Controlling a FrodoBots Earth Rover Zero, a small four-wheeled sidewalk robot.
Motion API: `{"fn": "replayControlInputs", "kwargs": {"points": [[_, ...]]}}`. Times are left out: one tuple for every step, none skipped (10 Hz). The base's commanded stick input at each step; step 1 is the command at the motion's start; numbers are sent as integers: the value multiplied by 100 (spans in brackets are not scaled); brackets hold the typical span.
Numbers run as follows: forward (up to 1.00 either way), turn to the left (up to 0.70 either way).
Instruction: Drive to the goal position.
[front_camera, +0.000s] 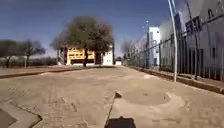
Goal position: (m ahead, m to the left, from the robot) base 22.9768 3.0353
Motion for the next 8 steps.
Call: {"fn": "replayControlInputs", "kwargs": {"points": [[0, 0], [0, 0], [0, 0], [0, 0], [0, 0], [0, 0], [0, 0], [0, 0]]}}
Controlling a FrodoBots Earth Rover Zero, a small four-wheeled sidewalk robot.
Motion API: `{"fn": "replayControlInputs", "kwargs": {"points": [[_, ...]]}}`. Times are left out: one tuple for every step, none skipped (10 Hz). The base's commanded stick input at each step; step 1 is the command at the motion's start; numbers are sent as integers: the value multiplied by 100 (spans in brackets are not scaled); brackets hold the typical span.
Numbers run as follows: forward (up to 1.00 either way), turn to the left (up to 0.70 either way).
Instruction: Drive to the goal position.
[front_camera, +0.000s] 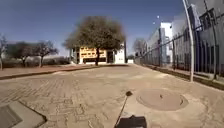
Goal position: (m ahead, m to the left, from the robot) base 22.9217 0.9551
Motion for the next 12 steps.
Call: {"fn": "replayControlInputs", "kwargs": {"points": [[-43, -12], [-89, -24], [-100, -27], [-100, -27], [-100, -27], [-100, -27], [-100, -27], [-100, -27], [-100, -27], [-100, -27], [-100, -27], [-100, -27]]}}
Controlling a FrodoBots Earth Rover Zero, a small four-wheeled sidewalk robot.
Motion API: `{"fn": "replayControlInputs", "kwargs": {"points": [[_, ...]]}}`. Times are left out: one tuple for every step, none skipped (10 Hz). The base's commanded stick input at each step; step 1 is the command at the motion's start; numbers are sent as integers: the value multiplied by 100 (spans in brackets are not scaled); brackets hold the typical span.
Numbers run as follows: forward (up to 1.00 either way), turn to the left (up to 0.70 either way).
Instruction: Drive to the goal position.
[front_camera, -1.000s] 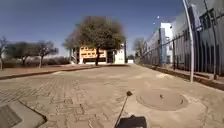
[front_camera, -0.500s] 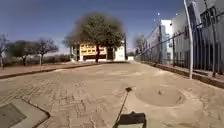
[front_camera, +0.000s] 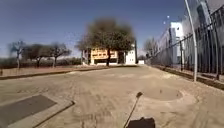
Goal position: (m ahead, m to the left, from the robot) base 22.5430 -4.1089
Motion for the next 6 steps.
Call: {"fn": "replayControlInputs", "kwargs": {"points": [[-100, -22], [-100, -9], [-83, 0], [-33, 0], [0, 0], [0, 0]]}}
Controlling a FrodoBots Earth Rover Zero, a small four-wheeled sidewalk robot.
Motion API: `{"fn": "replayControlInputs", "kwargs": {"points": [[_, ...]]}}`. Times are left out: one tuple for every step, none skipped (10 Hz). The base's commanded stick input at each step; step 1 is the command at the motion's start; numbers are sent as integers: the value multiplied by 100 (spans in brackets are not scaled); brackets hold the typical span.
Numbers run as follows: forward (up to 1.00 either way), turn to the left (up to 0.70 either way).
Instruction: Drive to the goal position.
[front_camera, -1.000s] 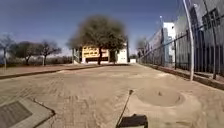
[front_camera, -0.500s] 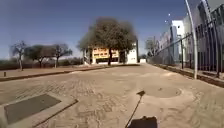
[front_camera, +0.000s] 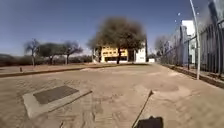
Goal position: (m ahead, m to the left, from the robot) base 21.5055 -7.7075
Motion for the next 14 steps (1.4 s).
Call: {"fn": "replayControlInputs", "kwargs": {"points": [[0, 0], [0, 0], [100, 27], [100, 27], [100, 27], [100, 27], [100, 27], [100, 27], [100, 27], [100, 27], [100, 27], [100, 16], [100, 3], [100, 27]]}}
